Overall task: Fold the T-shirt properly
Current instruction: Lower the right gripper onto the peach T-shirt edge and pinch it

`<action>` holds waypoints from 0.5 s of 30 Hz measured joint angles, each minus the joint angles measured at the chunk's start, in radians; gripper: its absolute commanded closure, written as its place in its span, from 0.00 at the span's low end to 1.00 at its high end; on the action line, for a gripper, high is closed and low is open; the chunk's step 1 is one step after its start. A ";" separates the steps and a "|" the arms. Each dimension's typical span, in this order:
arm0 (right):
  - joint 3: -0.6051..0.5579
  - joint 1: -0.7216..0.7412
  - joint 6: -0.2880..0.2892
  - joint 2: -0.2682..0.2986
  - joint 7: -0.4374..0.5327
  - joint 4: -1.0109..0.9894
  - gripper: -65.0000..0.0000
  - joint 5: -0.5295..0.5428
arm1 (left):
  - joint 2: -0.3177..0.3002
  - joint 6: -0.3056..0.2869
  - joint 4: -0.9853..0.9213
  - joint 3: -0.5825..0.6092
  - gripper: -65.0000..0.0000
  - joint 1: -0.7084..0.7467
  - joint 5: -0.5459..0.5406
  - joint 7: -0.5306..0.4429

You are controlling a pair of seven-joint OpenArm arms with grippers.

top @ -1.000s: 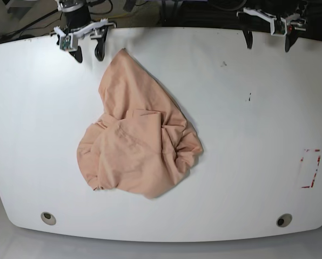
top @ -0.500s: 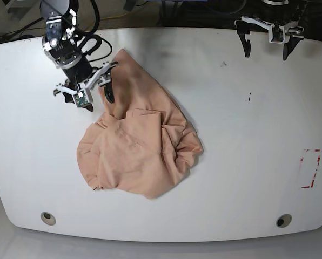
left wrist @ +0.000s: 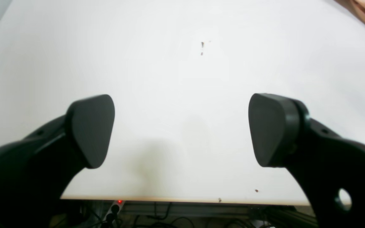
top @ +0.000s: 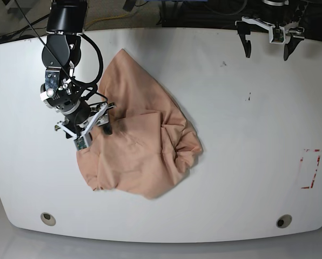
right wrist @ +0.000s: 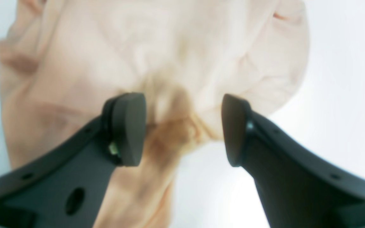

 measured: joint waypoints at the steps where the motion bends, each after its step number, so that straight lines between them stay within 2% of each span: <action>1: 0.025 0.028 0.007 -0.008 -0.020 -0.032 0.43 -0.004 | -0.002 0.000 0.000 0.000 0.00 -0.001 0.000 0.003; 6: 0.131 0.142 0.063 -0.034 -0.076 -0.172 0.44 -0.009 | 0.002 -0.003 0.000 0.001 0.00 0.000 0.000 0.002; 15: 0.150 0.289 0.065 -0.041 -0.074 -0.420 0.44 -0.008 | -0.002 -0.001 -0.005 0.001 0.00 -0.029 0.000 0.000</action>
